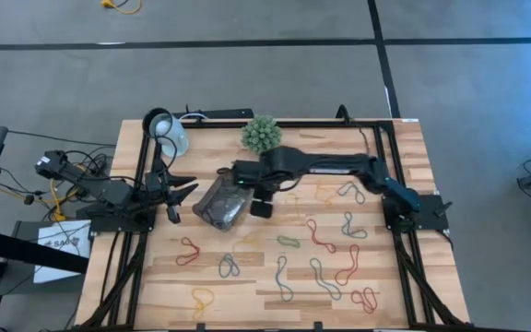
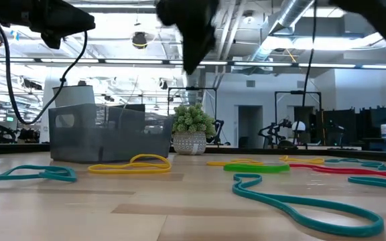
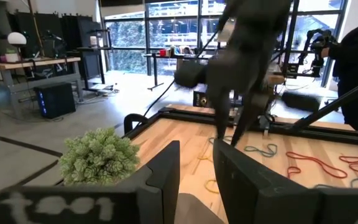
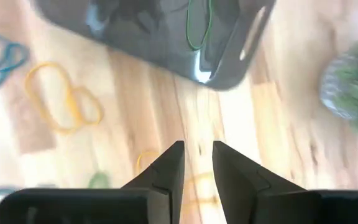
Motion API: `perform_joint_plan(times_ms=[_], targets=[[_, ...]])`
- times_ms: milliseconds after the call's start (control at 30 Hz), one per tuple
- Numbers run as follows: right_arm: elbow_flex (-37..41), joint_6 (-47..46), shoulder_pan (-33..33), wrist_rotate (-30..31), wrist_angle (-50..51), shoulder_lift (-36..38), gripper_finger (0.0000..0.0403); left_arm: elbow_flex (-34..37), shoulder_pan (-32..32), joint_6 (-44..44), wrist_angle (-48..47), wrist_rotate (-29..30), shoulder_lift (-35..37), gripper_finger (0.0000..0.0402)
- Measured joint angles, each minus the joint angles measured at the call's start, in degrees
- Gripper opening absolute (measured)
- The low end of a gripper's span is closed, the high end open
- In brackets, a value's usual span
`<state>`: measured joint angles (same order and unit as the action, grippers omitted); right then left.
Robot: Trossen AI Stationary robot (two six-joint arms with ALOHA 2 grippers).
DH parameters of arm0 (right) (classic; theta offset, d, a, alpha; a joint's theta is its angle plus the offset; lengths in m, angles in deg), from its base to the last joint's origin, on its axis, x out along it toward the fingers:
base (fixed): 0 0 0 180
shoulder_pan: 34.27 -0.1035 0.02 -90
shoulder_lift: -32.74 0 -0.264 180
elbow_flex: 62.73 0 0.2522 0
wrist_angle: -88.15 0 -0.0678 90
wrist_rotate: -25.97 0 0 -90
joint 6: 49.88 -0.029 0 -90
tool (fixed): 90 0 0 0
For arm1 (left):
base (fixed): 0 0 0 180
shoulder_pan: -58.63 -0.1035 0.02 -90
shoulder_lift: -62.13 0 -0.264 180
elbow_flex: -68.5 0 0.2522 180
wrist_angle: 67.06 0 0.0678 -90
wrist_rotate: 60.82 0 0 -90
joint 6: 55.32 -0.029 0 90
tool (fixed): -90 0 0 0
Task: Pick and place items into bin
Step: Put the green rubber band into the black bin
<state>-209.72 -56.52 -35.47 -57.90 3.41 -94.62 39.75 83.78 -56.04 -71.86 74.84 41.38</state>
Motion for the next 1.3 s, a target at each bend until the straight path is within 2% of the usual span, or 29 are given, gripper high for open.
perform_joint_plan(times_ms=[100, 167, 300, 400, 567, 700, 800, 900, 1067, 1300], targets=[[0.02, -3.38, -1.59, 0.68, 5.21, 5.15, 0.0076, 0.00, 0.00, 0.34, -0.50, -0.01, 0.01, 0.0087], [-0.04, -6.22, -3.07, 3.18, 8.94, 8.33, 0.0076, 0.00, 0.00, 0.39, -0.49, -0.16, 0.00, 0.0087], [5.93, -7.54, -7.40, 4.52, 7.03, 14.08, 0.0076, 0.00, 0.00, 0.45, -0.45, -0.32, 0.00, 0.0087], [15.03, -9.87, -11.74, 4.22, 3.63, 17.70, 0.0076, 0.00, 0.00, 0.45, -0.49, -0.34, -0.01, 0.0087], [36.47, -18.61, -18.90, 2.53, -4.03, 22.19, 0.0076, 0.00, 0.00, 0.79, -0.47, -0.32, -0.01, 0.0087], [51.37, -25.56, -23.40, -1.65, -18.97, 25.05, 0.0076, 0.00, 0.00, 1.10, -0.46, -0.32, 0.00, 0.0087], [57.98, -27.99, -25.00, -3.28, -30.48, 25.98, 0.0076, 0.00, 0.00, 1.92, -0.46, -0.32, -0.01, 0.0087], [60.60, -28.02, -24.89, -2.35, -36.30, 25.40, 0.0076, 0.00, 0.00, 2.50, -0.46, -0.30, 0.00, 0.0087], [61.19, -30.96, -22.60, 5.64, -39.67, 19.75, 0.0076, 0.00, 0.00, 3.49, -0.47, -0.29, -0.01, 0.0087], [60.95, -29.38, -19.11, 3.99, -39.02, 13.98, 0.0076, 0.02, 0.00, 3.53, -0.92, -0.25, -0.04, 0.0087]])
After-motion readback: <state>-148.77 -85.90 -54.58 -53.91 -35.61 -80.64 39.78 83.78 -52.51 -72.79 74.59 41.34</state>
